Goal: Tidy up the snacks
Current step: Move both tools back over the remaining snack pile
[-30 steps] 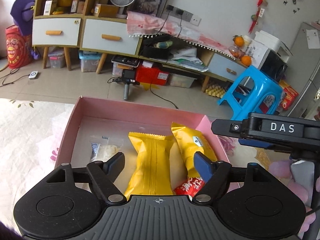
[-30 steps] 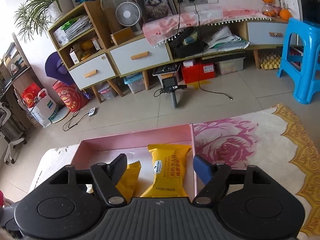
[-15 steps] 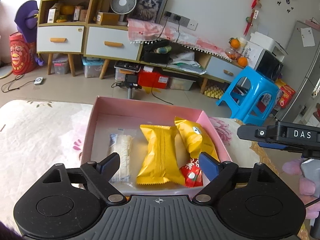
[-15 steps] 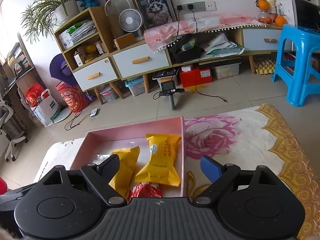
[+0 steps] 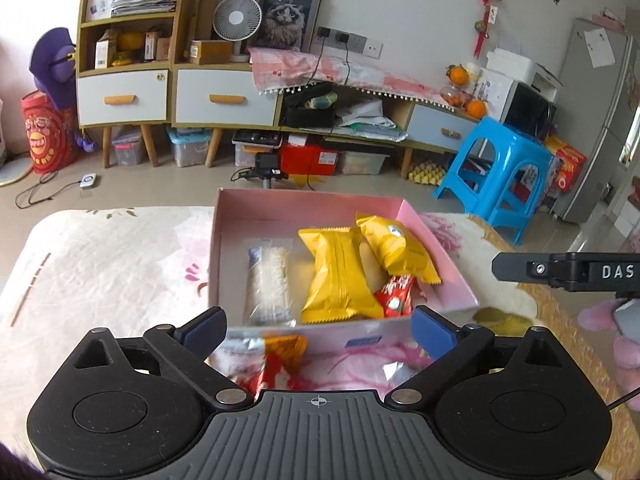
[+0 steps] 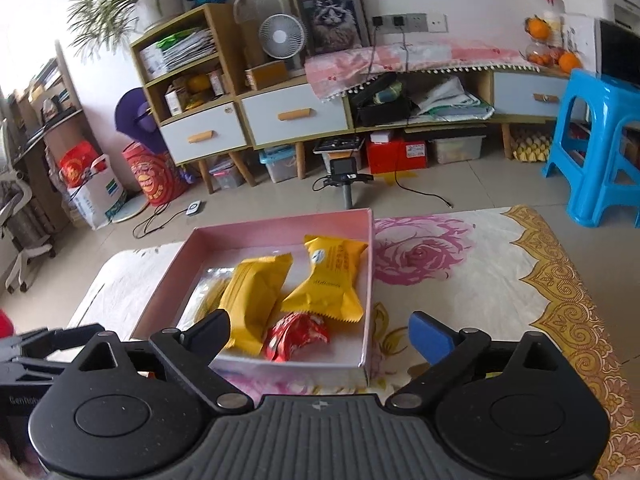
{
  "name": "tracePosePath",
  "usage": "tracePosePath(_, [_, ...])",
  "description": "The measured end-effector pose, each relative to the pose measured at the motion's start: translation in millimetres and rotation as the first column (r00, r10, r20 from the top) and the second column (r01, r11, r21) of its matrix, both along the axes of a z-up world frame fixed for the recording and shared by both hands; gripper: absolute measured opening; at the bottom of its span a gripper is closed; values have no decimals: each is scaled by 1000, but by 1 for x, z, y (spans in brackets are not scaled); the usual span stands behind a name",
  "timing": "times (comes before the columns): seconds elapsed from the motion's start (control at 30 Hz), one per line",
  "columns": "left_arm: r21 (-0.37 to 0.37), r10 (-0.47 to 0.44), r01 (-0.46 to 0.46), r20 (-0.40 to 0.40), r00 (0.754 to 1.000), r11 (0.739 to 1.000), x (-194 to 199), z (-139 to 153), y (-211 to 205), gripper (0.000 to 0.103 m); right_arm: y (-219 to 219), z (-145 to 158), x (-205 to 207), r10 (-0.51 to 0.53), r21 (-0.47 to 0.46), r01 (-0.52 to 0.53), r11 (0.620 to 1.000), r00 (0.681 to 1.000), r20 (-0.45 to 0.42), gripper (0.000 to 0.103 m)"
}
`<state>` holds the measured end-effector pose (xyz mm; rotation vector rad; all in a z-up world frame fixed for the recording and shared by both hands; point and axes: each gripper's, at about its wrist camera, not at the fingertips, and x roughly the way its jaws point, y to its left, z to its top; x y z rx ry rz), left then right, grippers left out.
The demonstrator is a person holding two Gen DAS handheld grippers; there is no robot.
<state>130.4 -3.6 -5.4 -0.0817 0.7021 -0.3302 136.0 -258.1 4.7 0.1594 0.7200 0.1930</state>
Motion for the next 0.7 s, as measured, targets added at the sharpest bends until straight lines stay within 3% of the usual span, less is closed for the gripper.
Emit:
tracePosePath(0.3, [67, -9, 10, -23, 1000, 998, -27, -6, 18, 101, 11, 0, -31, 28, -26, -27, 999, 999, 36, 94])
tracePosePath(0.7, [21, 75, -74, -25, 997, 997, -49, -28, 61, 101, 20, -17, -61, 57, -79, -51, 996, 995, 84, 96])
